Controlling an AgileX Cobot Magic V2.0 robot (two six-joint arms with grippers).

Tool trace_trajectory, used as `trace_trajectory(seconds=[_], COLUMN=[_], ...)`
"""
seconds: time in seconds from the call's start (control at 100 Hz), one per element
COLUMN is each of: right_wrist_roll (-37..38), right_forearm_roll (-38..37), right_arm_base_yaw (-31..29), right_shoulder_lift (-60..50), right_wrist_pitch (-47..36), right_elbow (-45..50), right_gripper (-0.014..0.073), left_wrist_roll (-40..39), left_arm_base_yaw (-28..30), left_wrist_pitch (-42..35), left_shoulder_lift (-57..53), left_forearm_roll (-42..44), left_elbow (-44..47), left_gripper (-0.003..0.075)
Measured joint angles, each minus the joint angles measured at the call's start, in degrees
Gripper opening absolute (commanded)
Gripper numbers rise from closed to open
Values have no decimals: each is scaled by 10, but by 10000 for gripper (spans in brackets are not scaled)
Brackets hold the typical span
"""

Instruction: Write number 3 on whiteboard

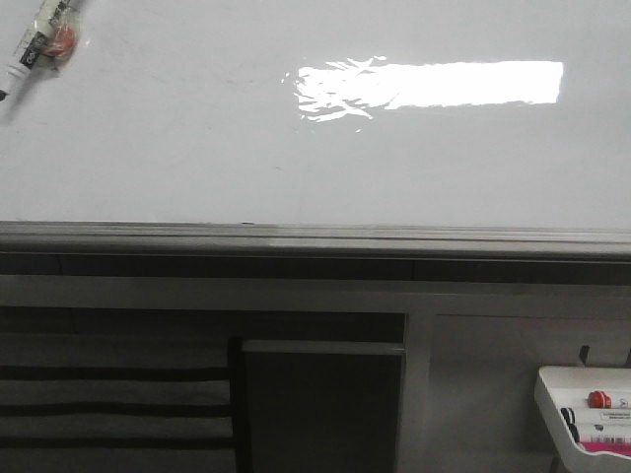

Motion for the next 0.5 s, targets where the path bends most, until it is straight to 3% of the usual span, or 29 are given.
trace_trajectory(seconds=[0.11,0.18,0.5], right_wrist_roll=[0,0,1], right_forearm_roll=[0,0,0], right_arm_base_yaw=[0,0,0], right_shoulder_lift=[0,0,0], right_wrist_pitch=[0,-1,-1], right_elbow=[0,0,0], right_gripper=[410,465,470], left_wrist_roll=[0,0,0], left_arm_base_yaw=[0,0,0], left_wrist_pitch=[0,-2,-7], left_shoulder_lift=[0,0,0], left_forearm_roll=[3,4,5], left_elbow=[0,0,0], left_gripper=[459,549,501])
